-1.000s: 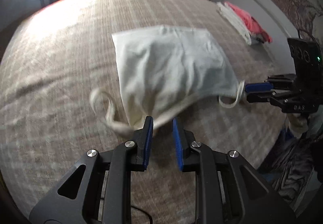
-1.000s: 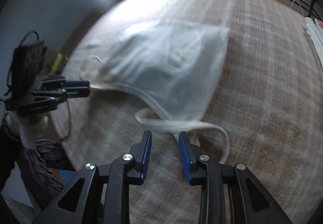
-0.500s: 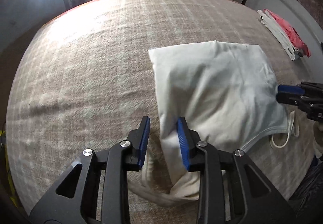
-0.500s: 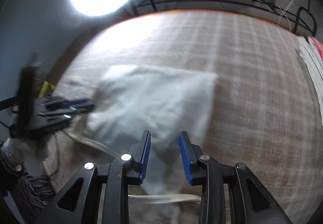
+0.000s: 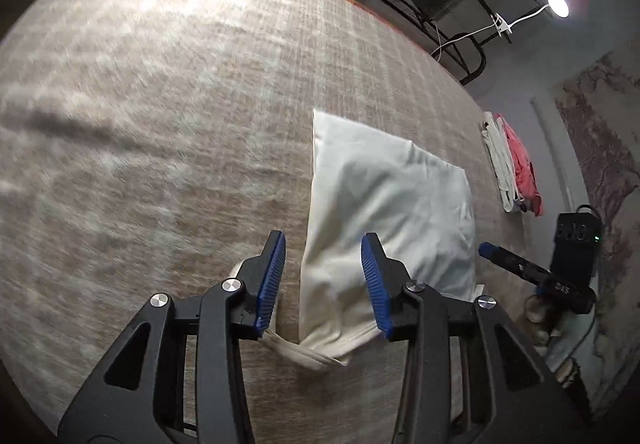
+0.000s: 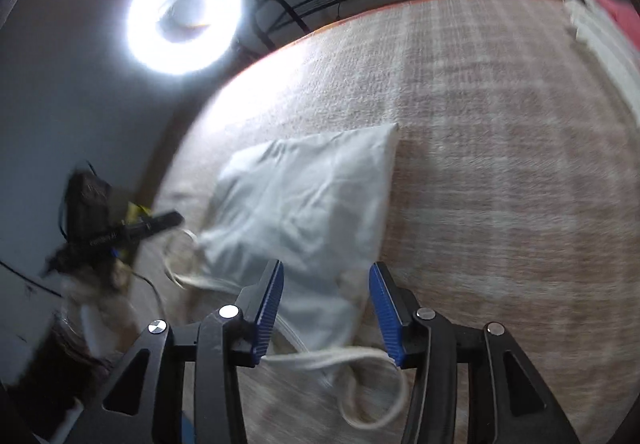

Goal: Fold small clothes
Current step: 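Grasp the folded dress edge with the left gripper while the right gripper grasps beside it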

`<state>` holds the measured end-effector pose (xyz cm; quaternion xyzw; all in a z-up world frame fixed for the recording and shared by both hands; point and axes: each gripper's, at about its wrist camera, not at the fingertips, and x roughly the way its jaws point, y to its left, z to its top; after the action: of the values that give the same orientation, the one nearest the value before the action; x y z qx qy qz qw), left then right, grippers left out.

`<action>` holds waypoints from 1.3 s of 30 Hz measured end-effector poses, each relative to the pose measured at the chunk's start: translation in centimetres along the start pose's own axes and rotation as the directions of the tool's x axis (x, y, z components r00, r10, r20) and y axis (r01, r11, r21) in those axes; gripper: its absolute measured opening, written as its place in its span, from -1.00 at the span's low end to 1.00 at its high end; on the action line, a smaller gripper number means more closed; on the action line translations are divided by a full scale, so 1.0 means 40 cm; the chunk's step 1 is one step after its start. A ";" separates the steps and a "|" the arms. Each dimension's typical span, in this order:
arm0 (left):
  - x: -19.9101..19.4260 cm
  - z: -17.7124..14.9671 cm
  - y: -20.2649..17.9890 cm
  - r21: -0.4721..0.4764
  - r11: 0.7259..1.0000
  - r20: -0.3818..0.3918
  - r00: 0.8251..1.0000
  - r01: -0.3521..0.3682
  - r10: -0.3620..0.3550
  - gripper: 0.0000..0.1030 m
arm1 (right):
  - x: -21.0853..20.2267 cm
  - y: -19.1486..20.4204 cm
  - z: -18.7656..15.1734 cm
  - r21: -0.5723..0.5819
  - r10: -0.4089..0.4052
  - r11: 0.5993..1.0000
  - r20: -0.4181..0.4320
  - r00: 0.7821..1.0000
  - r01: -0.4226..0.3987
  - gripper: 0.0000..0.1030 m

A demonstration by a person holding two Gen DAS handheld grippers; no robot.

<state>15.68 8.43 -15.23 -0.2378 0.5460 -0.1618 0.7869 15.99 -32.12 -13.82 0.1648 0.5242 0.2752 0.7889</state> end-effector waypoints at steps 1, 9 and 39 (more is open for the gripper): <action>0.008 -0.003 0.005 -0.005 1.000 -0.017 1.000 0.004 -0.004 -0.23 | 0.013 -0.013 0.007 0.030 0.017 0.999 0.001 1.000 -0.017 -0.08; 0.055 0.005 0.021 -0.063 0.997 -0.081 0.996 0.036 -0.041 -0.23 | 0.063 -0.095 0.013 0.212 0.114 0.970 0.023 0.993 -0.116 -0.12; 0.056 0.017 -0.099 0.065 0.997 0.062 0.997 -0.045 0.041 -0.93 | 0.072 0.048 0.079 0.064 -0.002 0.998 0.119 0.993 -0.006 -0.84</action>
<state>17.12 4.10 -14.62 -0.2046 0.5213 -0.1554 0.8138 19.26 -28.77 -13.63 0.2067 0.4845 0.2487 0.8128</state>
